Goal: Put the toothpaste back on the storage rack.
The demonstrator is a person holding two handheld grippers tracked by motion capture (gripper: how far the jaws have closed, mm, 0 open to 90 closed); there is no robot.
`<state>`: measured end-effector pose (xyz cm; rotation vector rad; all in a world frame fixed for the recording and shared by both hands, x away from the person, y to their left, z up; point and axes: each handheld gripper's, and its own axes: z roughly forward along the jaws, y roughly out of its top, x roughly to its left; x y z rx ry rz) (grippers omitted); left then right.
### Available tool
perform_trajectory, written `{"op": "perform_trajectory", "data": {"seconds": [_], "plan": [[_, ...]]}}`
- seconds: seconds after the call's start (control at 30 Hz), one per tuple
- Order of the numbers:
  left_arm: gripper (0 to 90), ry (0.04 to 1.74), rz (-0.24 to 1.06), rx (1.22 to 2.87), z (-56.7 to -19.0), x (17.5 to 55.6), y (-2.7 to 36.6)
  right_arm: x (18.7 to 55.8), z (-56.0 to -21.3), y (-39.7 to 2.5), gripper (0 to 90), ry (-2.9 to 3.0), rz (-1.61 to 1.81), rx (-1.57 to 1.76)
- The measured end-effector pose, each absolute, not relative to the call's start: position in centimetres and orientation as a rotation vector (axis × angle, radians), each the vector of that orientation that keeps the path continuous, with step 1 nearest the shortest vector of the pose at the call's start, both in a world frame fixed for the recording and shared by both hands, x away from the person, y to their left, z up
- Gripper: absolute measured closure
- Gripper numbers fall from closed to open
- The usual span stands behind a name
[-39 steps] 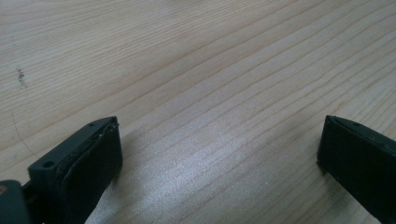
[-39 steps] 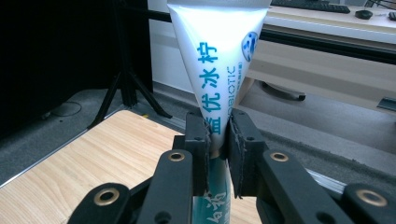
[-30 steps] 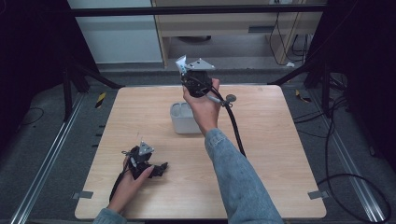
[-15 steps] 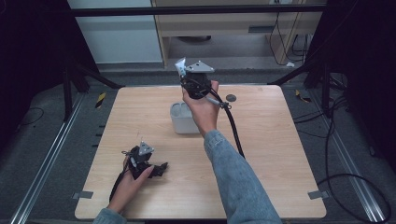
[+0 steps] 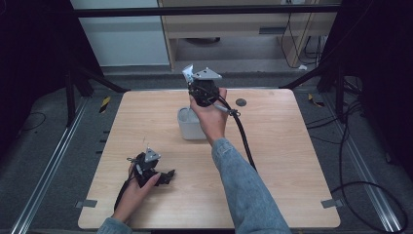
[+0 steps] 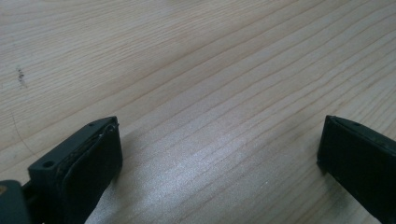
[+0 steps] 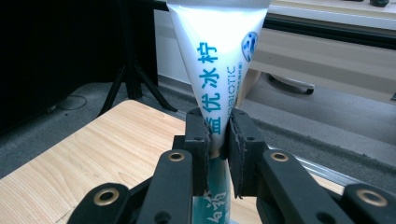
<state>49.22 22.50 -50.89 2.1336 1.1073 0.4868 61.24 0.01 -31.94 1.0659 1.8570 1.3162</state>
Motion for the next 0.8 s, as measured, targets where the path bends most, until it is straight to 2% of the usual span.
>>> {"op": "perform_trajectory", "data": {"seconds": [0.8], "plan": [[0.0, 1.107, 0.488, 2.132, -50.9, 49.2, 22.5, 61.8, -34.8, -0.7, 79.1, 1.888, 1.285, 1.125]]}}
